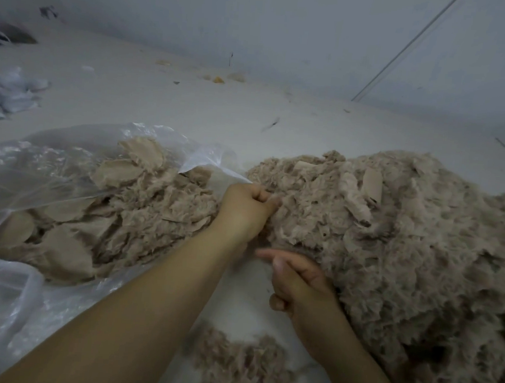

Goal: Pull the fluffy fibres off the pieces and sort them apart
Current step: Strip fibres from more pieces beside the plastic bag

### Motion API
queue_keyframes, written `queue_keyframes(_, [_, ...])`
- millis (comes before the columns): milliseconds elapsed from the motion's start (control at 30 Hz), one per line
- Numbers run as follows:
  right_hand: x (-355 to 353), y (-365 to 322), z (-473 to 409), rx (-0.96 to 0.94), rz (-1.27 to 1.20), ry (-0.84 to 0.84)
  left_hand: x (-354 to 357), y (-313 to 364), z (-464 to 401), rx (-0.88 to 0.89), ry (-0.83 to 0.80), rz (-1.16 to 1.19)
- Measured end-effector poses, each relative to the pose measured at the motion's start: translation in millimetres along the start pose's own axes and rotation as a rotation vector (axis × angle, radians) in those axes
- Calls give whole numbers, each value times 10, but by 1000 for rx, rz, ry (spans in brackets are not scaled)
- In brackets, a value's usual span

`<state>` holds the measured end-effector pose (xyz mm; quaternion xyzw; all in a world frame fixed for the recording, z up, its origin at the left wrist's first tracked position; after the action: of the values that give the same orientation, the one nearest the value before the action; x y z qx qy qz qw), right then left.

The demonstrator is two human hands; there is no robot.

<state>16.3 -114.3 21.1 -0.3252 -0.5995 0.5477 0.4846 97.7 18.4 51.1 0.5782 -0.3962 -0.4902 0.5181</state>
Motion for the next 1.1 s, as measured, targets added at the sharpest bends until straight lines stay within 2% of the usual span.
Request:
queue_keyframes(67, [7, -34, -18, -65, -26, -88, 7, -65, 60, 13, 1, 67])
queue_keyframes(233, [19, -73, -157, 33, -233, 170, -139, -253, 232, 75, 128, 74])
queue_keyframes(367, [31, -76, -188, 99, -345, 207, -245, -384, 473, 99, 188, 68])
queue_keyframes(500, [-15, -117, -216, 173, -430, 222, -283, -422, 630, 108, 183, 196])
queue_keyframes(633, [-56, -112, -206, 139, -420, 213, -297, -380, 658, 139, 93, 361])
queue_keyframes(733, [-38, -57, -173, 121, -197, 209, -208, -367, 683, 147, -82, 449])
queue_keyframes(833, [-33, -36, -177, 135, -44, 170, -134, -389, 655, 59, -198, 614])
queue_keyframes(967, [-22, -60, -205, 173, -40, 114, -124, -437, 595, 34, -173, 549])
queue_keyframes(1100, [-47, -62, -218, 167, -122, 60, -87, -435, 584, 84, -254, 489])
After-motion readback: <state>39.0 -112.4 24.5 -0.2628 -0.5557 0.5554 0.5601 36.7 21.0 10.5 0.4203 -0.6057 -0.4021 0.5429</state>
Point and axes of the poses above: each hand's wrist, its own z-axis away from the middle knuckle, its own x-axis out of the palm, y = z × x, the point moved 2 cm from there along -z, towards the middle knuckle, and after that the axes turned 1 degree about -x, right-handed, at the moved point
